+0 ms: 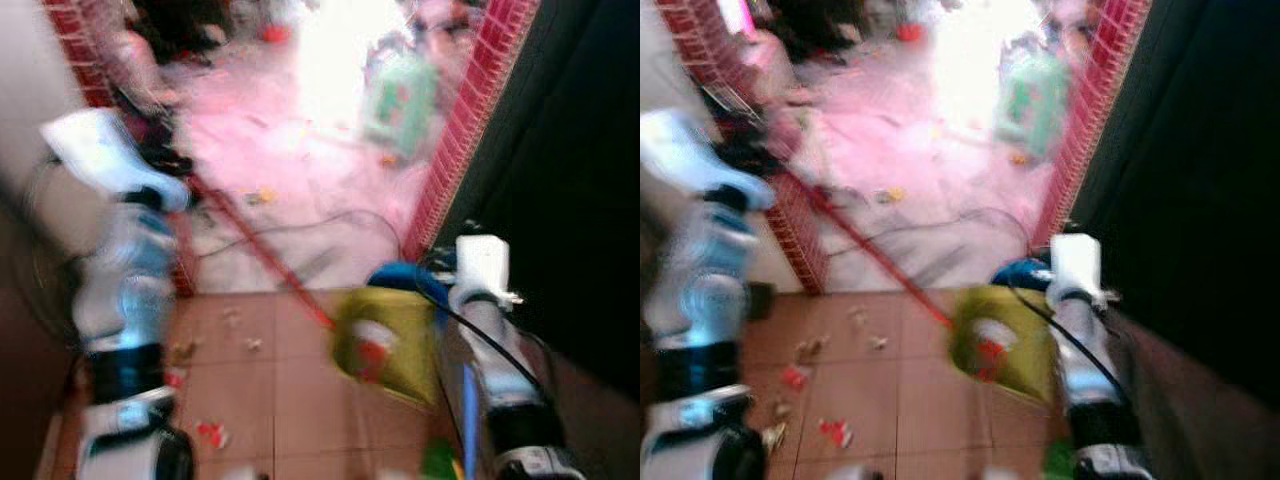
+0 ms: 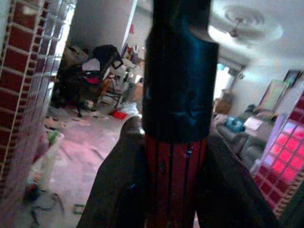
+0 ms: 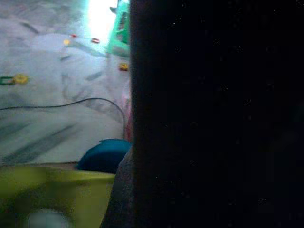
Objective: Sweep floor
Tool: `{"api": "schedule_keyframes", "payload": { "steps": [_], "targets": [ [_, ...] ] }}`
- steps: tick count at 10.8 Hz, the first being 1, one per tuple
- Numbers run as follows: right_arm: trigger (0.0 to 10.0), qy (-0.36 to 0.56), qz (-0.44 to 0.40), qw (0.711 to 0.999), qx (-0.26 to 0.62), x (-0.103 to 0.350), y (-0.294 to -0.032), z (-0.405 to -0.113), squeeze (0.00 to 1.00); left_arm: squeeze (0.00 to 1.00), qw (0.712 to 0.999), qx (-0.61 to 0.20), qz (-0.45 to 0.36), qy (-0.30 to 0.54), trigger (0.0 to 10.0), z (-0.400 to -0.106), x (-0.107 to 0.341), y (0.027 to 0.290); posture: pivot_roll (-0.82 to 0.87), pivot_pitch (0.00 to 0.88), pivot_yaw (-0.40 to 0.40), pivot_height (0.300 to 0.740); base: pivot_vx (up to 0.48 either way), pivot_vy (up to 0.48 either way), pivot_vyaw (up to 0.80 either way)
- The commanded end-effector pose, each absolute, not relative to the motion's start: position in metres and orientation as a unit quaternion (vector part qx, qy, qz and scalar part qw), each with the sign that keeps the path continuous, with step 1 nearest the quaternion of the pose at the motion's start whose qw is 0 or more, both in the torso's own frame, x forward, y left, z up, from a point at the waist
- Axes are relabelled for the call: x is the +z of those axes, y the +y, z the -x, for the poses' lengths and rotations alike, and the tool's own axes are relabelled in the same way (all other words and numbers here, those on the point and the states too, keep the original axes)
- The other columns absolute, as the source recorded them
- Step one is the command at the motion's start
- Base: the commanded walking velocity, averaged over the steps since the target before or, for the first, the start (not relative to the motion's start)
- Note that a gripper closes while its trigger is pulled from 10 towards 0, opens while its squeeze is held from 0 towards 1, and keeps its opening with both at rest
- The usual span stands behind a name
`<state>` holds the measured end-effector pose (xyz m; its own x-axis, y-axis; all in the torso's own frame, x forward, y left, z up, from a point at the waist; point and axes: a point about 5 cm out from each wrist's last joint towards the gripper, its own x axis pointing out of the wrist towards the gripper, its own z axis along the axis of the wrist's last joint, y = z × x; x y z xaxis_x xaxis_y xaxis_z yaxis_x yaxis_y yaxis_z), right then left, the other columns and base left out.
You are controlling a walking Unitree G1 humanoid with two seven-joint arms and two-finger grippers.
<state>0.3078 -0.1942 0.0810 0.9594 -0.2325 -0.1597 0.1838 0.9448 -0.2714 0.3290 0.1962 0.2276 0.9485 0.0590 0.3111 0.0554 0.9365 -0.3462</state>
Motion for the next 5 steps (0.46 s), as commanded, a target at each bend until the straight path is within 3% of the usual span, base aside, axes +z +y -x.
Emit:
{"api": "schedule_keyframes", "payload": {
  "steps": [1,5],
  "targets": [
    [10.0,0.087,0.13,0.981,-0.117,0.0861,-0.2027,-0.3089,0.0,0.0,0.963,-0.011,0.169,-0.211,10.0,-0.3312,0.2517,0.1891,-0.09,0.0,0.013,0.74,0.33,0.0,0.0],
    [10.0,0.089,0.13,0.981,-0.114,0.0849,-0.2015,-0.3082,0.0,0.0,0.961,0.006,0.143,-0.237,10.0,-0.3395,0.2608,0.191,-0.09,0.0,0.013,0.74,0.335,0.0,0.0]
  ]
}}
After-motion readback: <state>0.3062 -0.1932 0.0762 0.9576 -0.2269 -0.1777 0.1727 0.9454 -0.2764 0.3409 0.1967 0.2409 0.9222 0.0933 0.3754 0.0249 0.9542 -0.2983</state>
